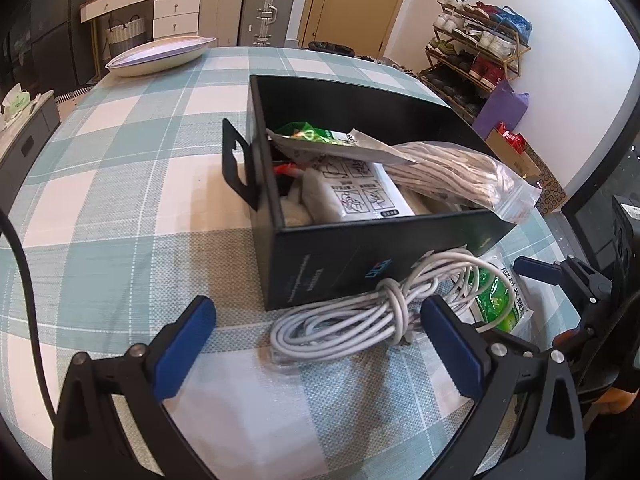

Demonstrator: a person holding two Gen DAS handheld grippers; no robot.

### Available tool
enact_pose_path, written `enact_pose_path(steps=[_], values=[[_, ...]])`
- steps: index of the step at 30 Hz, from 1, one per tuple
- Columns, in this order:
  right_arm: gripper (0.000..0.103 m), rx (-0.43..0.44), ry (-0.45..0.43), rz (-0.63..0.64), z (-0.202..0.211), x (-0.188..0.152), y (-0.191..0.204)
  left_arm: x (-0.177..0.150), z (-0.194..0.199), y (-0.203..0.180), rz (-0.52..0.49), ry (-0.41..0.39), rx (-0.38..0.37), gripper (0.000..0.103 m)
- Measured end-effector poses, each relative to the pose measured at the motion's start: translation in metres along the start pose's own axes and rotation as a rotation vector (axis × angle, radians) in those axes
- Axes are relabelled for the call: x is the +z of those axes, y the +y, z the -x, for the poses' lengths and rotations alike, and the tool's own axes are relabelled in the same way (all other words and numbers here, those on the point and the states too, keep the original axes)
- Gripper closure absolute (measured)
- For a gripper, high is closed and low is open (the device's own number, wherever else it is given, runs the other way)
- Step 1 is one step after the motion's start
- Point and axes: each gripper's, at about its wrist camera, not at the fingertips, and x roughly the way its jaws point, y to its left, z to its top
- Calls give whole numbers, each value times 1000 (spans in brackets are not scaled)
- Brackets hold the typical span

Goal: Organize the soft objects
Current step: 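Grasp the white cable coil with the left gripper while the right gripper grasps the green sachet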

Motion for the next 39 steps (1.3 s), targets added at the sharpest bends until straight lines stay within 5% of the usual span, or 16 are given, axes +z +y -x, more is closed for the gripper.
enact_pose_path(steps=[12,17,33,39], values=[[1,1,-2,2,1,0,1,-1,-2,-7,-23,-12,24,5],[1,2,-3,2,2,-1,2,-3,2,-9,-49,-7,-24,26],[1,26,-2,21,3,1,6,-14,21,-14,-125,-16,-81,64],[27,37,-21,49,8,2,10,-16,27,-15,-147,-24,-79,72]])
